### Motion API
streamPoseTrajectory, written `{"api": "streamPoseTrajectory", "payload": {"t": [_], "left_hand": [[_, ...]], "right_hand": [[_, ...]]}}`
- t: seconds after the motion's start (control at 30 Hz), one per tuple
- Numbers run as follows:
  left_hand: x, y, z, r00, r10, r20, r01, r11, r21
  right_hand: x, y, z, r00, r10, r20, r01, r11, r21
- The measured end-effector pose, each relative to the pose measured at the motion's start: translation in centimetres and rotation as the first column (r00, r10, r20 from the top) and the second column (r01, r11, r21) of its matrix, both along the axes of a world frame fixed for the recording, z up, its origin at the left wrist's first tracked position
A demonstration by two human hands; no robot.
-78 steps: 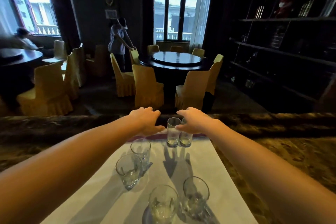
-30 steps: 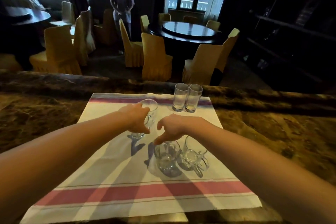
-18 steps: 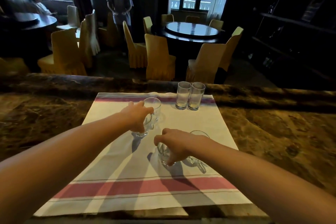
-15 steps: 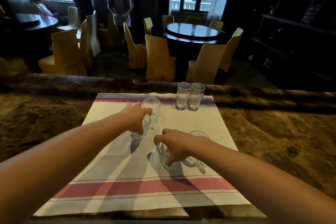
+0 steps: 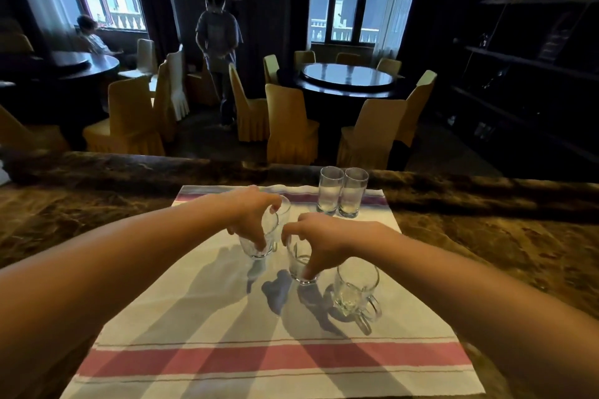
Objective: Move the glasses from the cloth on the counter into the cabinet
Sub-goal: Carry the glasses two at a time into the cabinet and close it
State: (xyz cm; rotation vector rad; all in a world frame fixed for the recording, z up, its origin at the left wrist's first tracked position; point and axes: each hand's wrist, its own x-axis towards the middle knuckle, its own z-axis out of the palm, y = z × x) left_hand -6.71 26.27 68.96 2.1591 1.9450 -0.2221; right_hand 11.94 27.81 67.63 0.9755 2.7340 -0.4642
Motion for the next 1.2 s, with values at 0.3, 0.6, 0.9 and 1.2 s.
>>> {"api": "streamPoseTrajectory", "payload": {"t": [0.3,0.6,0.9,1.2], "left_hand": [[2.9,3.5,3.5,0.999,-0.050,0.000,0.050,0.996,0.077],[8.8,7.5,2.0,0.977,-0.208,0.052,0.195,0.963,0.187],[10.6,11.9,-0.9,0.974,-0.204,0.100,0.187,0.969,0.161],[9.8,13.5,-4.1,0.965,-0.217,0.149,0.192,0.967,0.170]], "right_hand": [[4.3,5.1,5.9,0.969,-0.222,-0.108,0.229,0.972,0.053],[8.5,8.5,4.1,0.920,-0.367,-0.139,0.384,0.915,0.124],[9.4,12.5,0.1,0.885,-0.445,-0.135,0.460,0.881,0.113],[8.6,14.2,-4.9,0.848,-0.477,-0.229,0.499,0.865,0.048]]}}
